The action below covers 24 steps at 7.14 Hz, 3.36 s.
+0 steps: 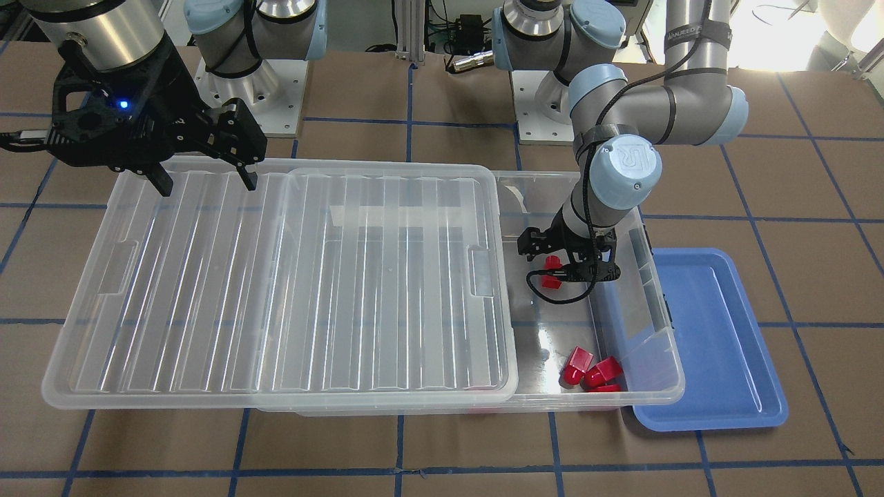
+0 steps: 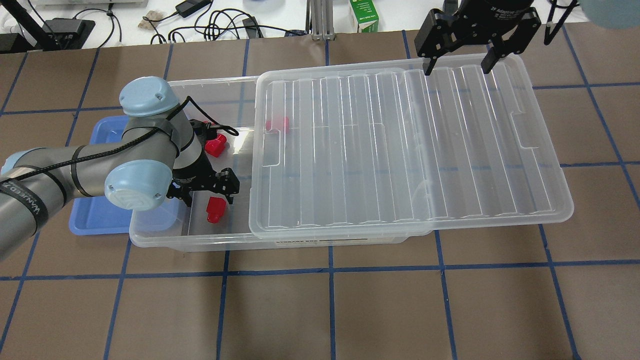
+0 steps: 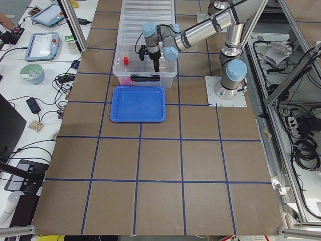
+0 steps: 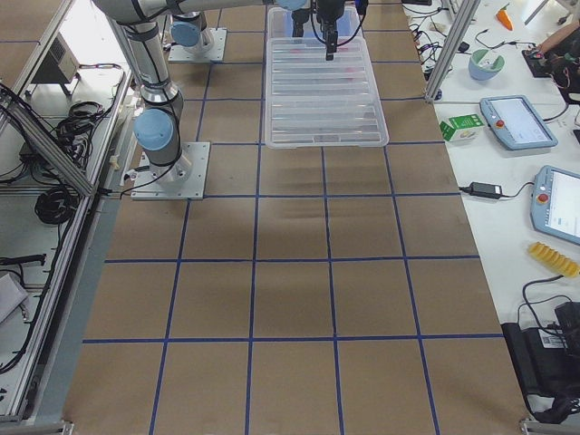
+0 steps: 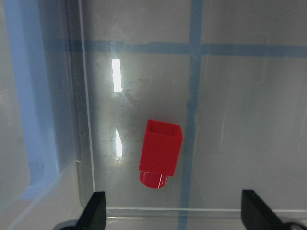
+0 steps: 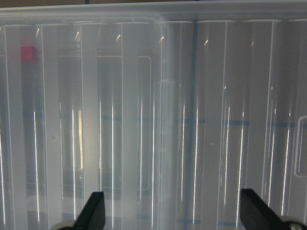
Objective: Place red block in blue tray from box
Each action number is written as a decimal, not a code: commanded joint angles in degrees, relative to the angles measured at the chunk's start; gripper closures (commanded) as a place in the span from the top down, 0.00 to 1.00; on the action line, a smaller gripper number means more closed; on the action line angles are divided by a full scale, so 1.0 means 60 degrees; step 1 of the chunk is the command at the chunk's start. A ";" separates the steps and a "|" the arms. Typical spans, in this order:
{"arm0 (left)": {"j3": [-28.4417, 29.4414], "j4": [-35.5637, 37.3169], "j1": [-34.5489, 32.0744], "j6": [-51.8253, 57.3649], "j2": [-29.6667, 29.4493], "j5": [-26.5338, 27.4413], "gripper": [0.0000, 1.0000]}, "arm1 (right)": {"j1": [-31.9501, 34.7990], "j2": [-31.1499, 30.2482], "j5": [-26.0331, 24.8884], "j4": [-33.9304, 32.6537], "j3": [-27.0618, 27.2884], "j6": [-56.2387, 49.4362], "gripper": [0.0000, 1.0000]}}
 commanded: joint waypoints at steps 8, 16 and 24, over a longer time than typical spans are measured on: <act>-0.0457 0.1603 -0.0080 0.0075 -0.0734 -0.0068 0.00 | 0.0000 0.0000 0.0000 0.0020 0.0029 0.0014 1.00; 0.4711 -0.4505 0.0255 0.0569 0.0203 -0.0113 0.00 | 0.0000 0.0000 0.0000 0.0020 0.0029 0.0000 1.00; 0.2916 -0.1055 0.4079 0.5787 -0.1582 -0.0230 0.00 | -0.1399 0.0029 -0.0146 0.0151 0.0087 -0.1471 1.00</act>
